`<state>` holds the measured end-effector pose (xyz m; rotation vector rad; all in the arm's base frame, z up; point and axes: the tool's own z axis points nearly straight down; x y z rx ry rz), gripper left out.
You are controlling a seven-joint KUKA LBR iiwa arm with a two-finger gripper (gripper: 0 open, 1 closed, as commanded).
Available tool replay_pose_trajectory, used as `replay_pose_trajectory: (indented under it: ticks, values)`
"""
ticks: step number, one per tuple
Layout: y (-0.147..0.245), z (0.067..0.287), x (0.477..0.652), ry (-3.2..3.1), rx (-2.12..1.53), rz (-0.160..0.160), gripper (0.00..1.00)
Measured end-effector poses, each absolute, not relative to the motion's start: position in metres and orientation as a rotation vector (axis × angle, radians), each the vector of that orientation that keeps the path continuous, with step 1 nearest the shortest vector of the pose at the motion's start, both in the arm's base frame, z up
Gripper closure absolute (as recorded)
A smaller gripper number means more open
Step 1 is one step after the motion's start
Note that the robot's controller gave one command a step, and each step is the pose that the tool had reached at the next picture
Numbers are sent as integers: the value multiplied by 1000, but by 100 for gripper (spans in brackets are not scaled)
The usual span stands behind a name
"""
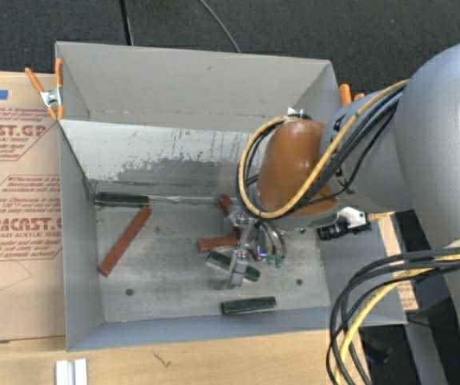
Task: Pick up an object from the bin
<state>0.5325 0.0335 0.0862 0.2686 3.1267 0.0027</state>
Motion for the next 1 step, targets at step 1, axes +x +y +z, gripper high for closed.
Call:
replay_pose_trajectory:
  ticks: [1]
  values:
    - [34,70,524,3129,273,1,100]
